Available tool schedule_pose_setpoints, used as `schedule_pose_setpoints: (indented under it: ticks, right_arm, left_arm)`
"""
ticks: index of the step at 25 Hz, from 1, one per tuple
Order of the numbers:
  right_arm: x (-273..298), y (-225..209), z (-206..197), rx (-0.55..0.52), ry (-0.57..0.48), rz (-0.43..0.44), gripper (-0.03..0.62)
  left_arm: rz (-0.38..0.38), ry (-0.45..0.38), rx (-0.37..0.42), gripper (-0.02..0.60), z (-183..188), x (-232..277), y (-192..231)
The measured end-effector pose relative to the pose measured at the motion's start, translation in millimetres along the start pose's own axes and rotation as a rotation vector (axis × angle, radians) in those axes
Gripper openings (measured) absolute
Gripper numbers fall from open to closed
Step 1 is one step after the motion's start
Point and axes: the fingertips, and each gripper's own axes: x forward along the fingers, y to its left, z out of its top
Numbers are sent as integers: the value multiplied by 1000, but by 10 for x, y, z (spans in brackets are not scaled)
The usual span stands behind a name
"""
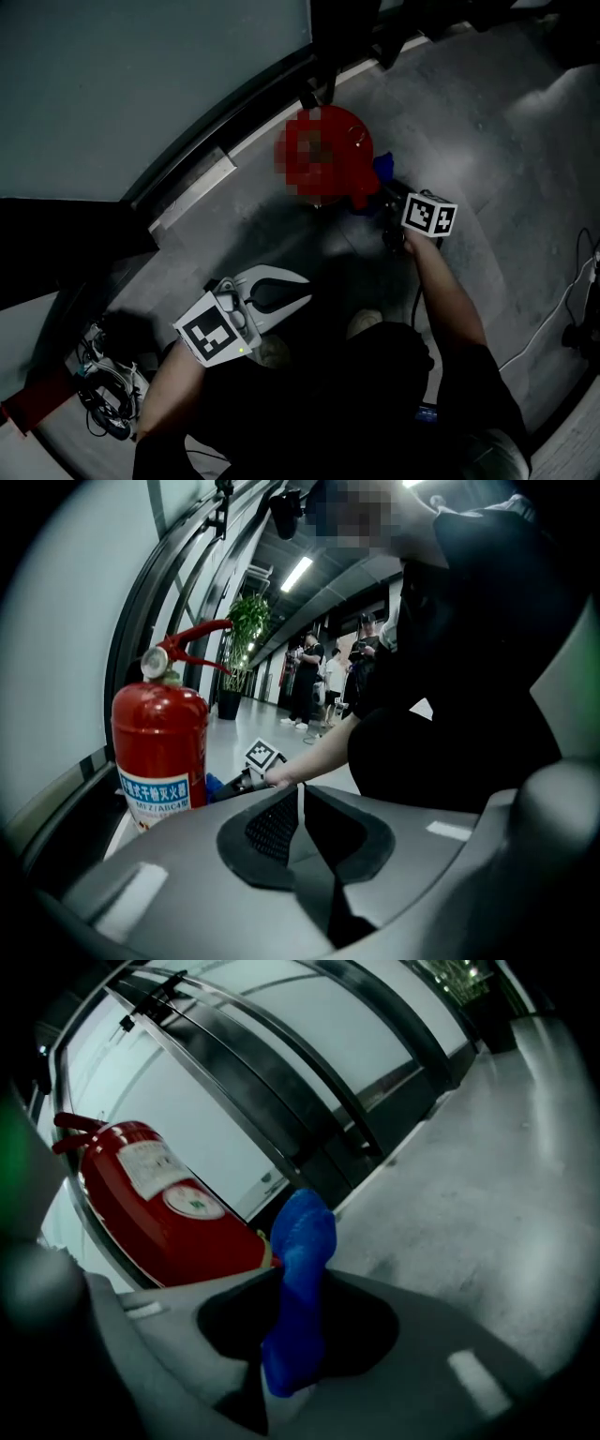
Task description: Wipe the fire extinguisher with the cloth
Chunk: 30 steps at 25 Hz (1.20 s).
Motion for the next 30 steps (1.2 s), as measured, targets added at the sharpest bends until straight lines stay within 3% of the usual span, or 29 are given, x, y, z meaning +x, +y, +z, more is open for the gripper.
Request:
schedule_pose_setpoints:
  ticks: [3, 6, 14, 17, 20, 23, 27, 30]
  right_arm:
    - [-309, 229, 309, -63, -86, 29, 107]
    - [-683, 606, 694, -166, -204, 41, 107]
    - [-1984, 2235, 1821, -458, -540, 240, 107]
    - [-2340, 2802, 1978, -542, -603, 347, 107]
    - [-2324, 2994, 2121, -618, -602, 331, 107]
    - [-1976, 2783, 2231, -567, -521, 316, 107]
    - [-1254, 2308, 2157, -364, -378, 328, 107]
    - [-792, 2094, 1996, -218, -275, 389, 107]
  left_arm:
    - [33, -68, 20, 29, 123, -30, 161]
    - [52, -116, -40, 29, 139, -5, 321]
    - [-29, -142, -27, 29, 97, 94, 413]
    - [-60, -149, -11, 29, 106, 130, 405]
    - [-79, -156, -13, 29, 133, 158, 408]
    - [-89, -163, -14, 29, 189, 177, 376]
    - [-83, -142, -15, 29, 179, 154, 341]
    - [-59, -130, -25, 29, 157, 124, 356]
